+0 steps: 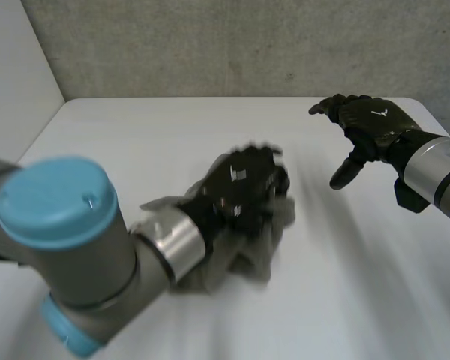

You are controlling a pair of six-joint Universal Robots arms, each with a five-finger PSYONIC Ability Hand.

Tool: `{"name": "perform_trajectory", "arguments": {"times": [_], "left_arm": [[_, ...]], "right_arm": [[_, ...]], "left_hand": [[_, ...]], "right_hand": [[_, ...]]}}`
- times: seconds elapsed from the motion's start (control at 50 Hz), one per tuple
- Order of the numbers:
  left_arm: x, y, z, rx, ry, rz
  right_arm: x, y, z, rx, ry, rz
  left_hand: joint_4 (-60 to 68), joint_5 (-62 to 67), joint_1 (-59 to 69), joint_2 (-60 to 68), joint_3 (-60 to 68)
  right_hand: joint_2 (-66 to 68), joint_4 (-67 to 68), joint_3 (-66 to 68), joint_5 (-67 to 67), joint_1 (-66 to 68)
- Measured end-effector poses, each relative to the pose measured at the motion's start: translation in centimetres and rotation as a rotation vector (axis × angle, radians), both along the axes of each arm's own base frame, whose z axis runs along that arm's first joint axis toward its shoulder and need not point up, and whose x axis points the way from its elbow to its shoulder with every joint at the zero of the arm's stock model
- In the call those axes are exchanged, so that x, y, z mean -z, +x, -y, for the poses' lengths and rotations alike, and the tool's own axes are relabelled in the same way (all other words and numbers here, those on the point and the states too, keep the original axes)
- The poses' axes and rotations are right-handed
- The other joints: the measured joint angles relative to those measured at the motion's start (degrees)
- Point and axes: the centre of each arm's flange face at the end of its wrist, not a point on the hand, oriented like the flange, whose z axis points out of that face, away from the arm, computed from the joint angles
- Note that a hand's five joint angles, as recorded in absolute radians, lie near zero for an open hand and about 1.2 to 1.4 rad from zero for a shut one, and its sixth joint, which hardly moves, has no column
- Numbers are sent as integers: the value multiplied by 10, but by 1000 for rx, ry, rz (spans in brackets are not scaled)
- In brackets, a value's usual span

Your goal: Fold the towel.

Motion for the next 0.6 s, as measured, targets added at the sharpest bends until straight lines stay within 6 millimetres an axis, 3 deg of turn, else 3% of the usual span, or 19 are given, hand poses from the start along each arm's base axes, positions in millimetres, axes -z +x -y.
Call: {"name": "perform_trajectory", "arguments": {"times": [0.06, 0.1, 0.12, 0.14, 0.16, 0.2, 0.32, 0.44, 0.6], "left_arm": [[23, 9, -11, 19, 16, 81], [35, 16, -12, 16, 9, 134], [37, 18, -12, 13, 5, 147], [44, 25, -8, -2, -12, 186], [46, 29, -5, -13, -24, 206], [49, 35, 2, -37, -43, 236], [48, 48, 19, -103, -70, 264], [36, 59, 20, -149, -76, 239], [13, 84, 26, -241, -95, 188]], "right_arm": [[-2, -2, 0, -1, -26, -33], [-2, -2, 0, -4, -39, -55], [-2, -2, 0, -5, -41, -60], [-1, -2, 0, -10, -47, -77], [0, -2, -1, -12, -48, -86], [1, -1, -1, -18, -50, -100], [5, 0, -3, -36, -59, -139], [9, 2, -6, -67, -92, -207], [16, 27, -37, -223, -185, -366]], "left_hand": [[0, -22, -21, -24, 0], [0, -179, -176, -178, 0], [0, -197, -195, -204, 0], [0, -377, -361, -367, 0], [0, -444, -432, -433, 0], [0, -527, -498, -507, 0], [0, -604, -555, -577, 0], [0, -605, -555, -577, 0], [0, -609, -555, -583, 0]], "right_hand": [[0, 0, 0, 0, 0], [0, 0, 0, 0, 0], [0, 0, 0, 0, 0], [0, 0, 0, 0, 0], [0, 0, 0, 0, 0], [0, 0, 0, 0, 0], [0, 0, 0, 0, 0], [0, 0, 0, 0, 0], [0, 0, 0, 0, 0]]}}
